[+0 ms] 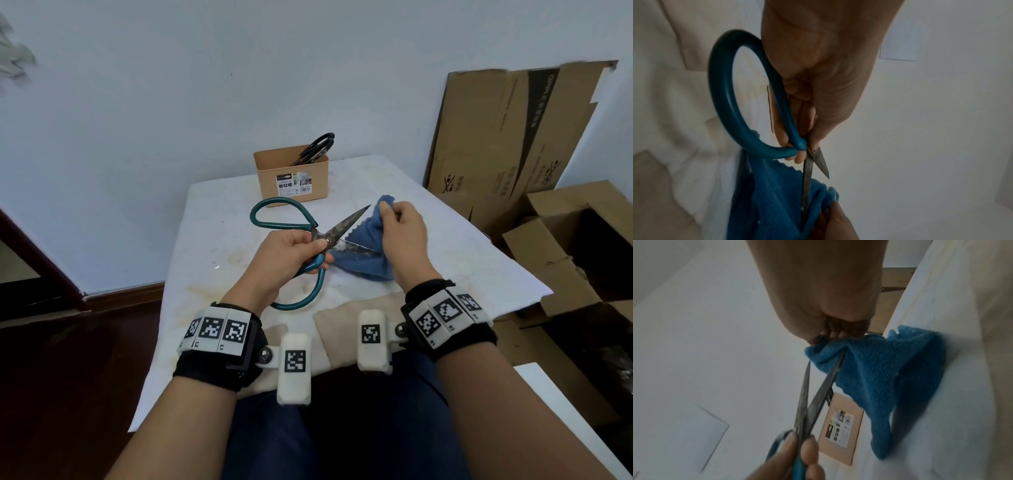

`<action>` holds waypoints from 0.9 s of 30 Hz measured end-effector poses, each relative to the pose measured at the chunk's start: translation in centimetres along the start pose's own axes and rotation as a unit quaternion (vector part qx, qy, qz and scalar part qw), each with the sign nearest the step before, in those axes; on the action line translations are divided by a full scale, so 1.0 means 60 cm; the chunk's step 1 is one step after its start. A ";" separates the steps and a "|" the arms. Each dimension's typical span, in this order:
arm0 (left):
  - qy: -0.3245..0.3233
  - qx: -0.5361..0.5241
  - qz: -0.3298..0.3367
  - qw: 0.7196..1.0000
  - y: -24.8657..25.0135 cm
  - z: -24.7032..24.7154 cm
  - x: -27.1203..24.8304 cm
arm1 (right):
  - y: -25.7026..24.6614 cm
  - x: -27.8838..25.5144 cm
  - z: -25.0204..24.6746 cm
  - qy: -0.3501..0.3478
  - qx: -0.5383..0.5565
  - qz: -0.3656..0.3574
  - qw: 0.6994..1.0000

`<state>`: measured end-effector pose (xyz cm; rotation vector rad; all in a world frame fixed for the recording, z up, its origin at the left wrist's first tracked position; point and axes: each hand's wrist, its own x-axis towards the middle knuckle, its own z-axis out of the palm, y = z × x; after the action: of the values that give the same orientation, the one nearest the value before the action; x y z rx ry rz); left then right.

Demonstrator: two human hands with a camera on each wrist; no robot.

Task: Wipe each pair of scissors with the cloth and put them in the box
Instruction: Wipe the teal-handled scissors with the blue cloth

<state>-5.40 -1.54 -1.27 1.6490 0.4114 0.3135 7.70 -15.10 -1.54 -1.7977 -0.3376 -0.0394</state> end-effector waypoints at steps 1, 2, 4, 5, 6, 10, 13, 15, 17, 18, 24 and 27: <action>0.002 -0.006 -0.004 1.000 -0.001 -0.002 0.001 | -0.001 0.003 -0.006 0.006 0.007 0.002 1.000; 0.004 -0.010 -0.007 1.000 -0.001 -0.003 0.002 | -0.003 0.004 -0.009 0.007 0.011 0.002 1.000; 0.005 -0.012 -0.008 1.000 -0.001 -0.003 0.004 | -0.005 0.004 -0.008 0.004 0.009 0.001 1.000; 0.004 -0.013 -0.007 1.000 0.000 -0.003 0.005 | -0.005 0.003 -0.005 0.006 0.005 0.000 1.000; 0.004 -0.013 -0.006 1.000 0.001 -0.003 0.005 | -0.006 0.001 -0.003 0.009 0.004 0.003 1.000; 0.002 -0.009 -0.012 1.000 0.001 -0.005 0.006 | -0.011 -0.006 0.002 -0.012 0.035 0.020 0.999; -0.006 -0.003 -0.016 1.000 0.003 -0.005 0.003 | -0.018 -0.016 0.006 -0.075 0.112 0.042 0.990; -0.014 -0.001 -0.012 1.000 0.005 -0.003 0.001 | -0.019 -0.021 0.008 -0.116 0.120 0.040 0.985; -0.014 -0.005 -0.010 1.000 0.004 -0.001 0.000 | -0.023 -0.025 0.009 -0.127 0.123 0.038 0.984; -0.014 -0.005 -0.010 1.000 0.004 -0.001 0.001 | -0.024 -0.025 0.009 -0.124 0.125 0.040 0.984; -0.024 0.006 -0.006 1.000 0.003 0.004 -0.001 | -0.019 -0.022 0.014 -0.074 0.141 0.072 0.985; -0.030 0.009 -0.010 0.999 0.003 0.004 -0.001 | -0.017 -0.025 0.012 -0.061 0.155 0.076 0.983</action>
<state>-5.34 -1.80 -1.10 1.6668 0.3864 0.2444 5.91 -14.48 -1.06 -1.5137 -0.2769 0.2215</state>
